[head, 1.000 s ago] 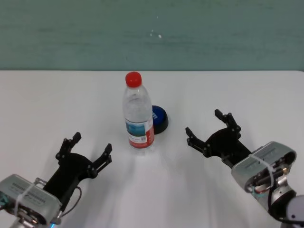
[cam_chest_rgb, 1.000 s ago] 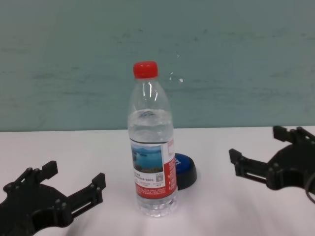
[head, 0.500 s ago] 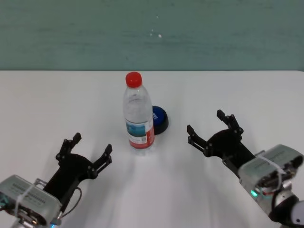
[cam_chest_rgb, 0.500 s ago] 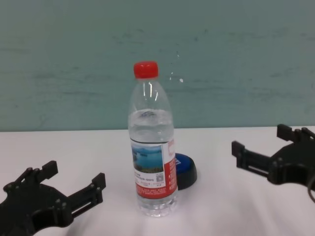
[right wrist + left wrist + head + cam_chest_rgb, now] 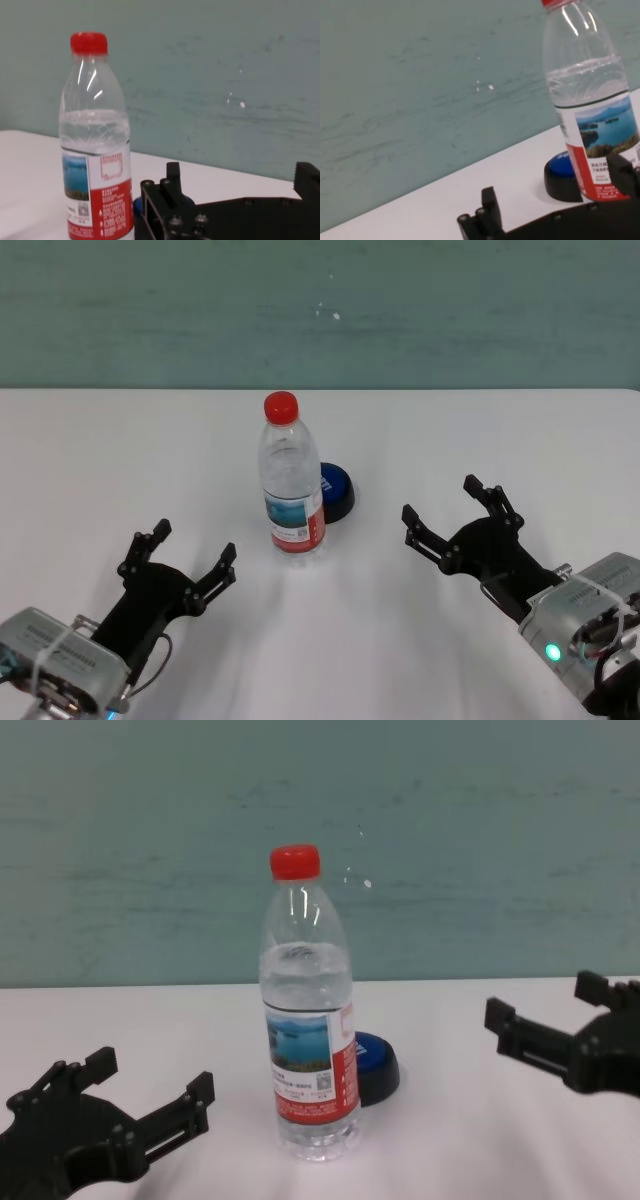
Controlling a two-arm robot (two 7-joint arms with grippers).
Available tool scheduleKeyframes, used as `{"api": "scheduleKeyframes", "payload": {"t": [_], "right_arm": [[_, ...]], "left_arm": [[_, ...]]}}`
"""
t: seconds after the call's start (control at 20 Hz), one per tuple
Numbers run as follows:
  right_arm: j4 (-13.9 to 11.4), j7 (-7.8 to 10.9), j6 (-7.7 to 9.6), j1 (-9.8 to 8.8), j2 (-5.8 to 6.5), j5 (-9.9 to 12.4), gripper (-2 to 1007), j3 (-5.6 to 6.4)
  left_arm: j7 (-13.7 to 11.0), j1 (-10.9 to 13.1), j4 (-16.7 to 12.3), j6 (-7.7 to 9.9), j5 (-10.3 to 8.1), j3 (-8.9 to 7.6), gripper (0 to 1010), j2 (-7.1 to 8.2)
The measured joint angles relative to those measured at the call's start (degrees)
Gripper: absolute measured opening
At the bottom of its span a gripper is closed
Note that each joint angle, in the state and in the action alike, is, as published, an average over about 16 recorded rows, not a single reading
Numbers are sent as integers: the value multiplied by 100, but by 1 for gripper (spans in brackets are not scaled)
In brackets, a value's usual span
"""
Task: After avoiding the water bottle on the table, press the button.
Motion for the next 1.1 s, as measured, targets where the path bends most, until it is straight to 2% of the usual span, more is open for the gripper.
{"api": "scheduleKeyframes", "payload": {"t": [0.35, 0.75, 1.1], "right_arm": [[86, 72, 10, 16, 99, 268, 1004, -4], [220, 90, 82, 101, 160, 440, 1004, -34], [342, 151, 52, 195, 191, 560, 1004, -78]], "left_arm": [[0, 0, 0, 0, 0, 0, 1000, 0], [0, 0, 0, 0, 0, 0, 1000, 0], [0, 0, 0, 0, 0, 0, 1000, 0]]}}
